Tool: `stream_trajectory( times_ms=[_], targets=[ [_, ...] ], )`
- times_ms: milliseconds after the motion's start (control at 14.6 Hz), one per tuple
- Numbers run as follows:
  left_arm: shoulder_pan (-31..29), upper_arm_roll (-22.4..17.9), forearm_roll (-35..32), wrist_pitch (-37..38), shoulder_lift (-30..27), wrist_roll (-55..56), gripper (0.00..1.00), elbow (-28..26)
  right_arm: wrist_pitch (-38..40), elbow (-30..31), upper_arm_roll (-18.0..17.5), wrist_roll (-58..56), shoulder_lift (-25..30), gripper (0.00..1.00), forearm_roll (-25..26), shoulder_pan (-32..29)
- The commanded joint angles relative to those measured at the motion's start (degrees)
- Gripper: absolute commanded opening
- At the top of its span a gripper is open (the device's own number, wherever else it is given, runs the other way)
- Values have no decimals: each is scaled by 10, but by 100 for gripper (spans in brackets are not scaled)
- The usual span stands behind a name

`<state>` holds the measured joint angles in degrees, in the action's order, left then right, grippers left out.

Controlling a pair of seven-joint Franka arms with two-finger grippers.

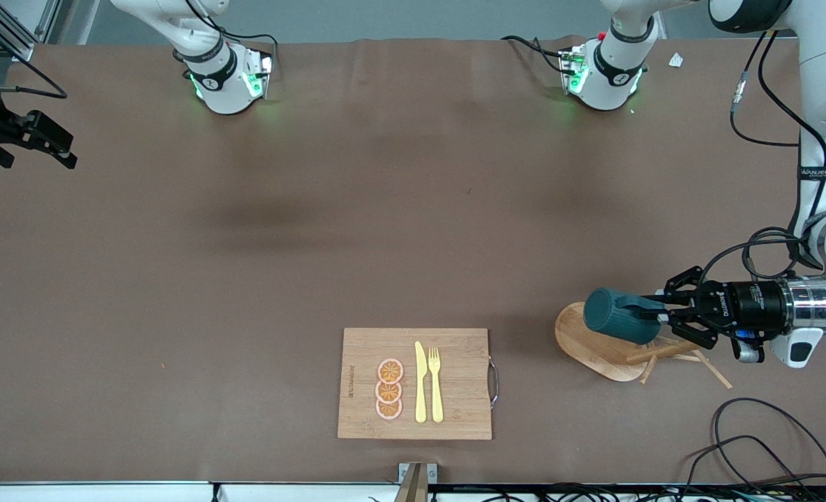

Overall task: Pass cup and hang on rack
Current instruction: 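Hang the mug handle on a rack peg with the left gripper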

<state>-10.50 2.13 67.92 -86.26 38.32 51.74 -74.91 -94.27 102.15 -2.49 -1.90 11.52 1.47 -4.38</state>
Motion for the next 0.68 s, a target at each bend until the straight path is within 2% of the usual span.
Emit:
stream_trajectory(
  times_ms=[0, 616],
  targets=[
    [-2, -10, 9, 4, 5, 9, 0, 10, 5, -12, -10, -1, -4, 100, 1, -12],
    [-5, -34, 5, -5, 21, -3, 0, 10, 8, -11, -10, -2, -4, 100, 1, -6]
  ],
)
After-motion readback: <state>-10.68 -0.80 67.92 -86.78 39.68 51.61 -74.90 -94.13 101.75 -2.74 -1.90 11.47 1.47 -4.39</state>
